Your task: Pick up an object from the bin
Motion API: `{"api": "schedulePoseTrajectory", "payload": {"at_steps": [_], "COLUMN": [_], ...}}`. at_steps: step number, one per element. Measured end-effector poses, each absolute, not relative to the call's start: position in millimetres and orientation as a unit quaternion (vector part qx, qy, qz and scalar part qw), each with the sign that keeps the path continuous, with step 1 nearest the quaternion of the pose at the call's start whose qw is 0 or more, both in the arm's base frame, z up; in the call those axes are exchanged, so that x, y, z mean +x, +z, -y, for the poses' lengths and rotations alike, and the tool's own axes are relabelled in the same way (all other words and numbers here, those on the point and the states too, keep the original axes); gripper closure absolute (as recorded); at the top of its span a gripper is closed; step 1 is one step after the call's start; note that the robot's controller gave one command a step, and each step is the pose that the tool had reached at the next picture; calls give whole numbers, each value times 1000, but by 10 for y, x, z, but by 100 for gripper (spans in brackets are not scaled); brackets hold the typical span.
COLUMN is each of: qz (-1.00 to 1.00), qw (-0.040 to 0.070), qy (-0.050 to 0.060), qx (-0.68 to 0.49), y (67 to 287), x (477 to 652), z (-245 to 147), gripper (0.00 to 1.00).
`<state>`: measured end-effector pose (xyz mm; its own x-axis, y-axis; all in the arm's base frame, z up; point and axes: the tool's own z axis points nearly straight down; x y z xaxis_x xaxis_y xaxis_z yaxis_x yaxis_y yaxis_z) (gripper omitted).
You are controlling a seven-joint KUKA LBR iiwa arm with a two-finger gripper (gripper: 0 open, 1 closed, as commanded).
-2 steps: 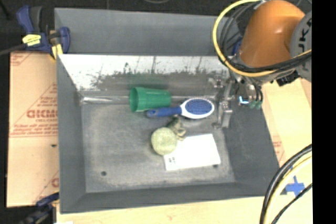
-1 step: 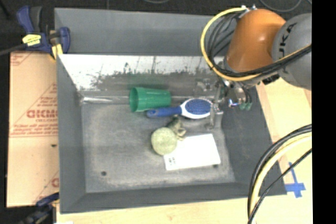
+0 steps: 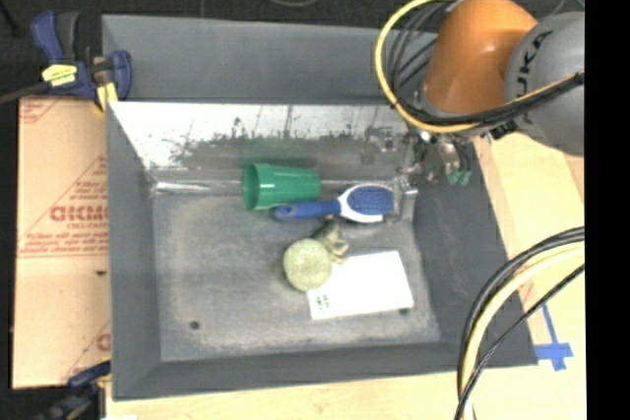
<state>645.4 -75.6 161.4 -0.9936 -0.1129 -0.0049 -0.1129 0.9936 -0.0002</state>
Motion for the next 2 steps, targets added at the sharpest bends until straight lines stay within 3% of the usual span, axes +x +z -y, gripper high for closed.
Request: {"api": "schedulePoseTrajectory", "payload": {"at_steps": [1, 2], "qz": [-998, -997], "qw": [1, 4], "qy": [0, -2], "qx": [-59, -79], "y": [1087, 730], "x": [6484, 6571], "z": [847, 750], "gripper": [0, 0]}}
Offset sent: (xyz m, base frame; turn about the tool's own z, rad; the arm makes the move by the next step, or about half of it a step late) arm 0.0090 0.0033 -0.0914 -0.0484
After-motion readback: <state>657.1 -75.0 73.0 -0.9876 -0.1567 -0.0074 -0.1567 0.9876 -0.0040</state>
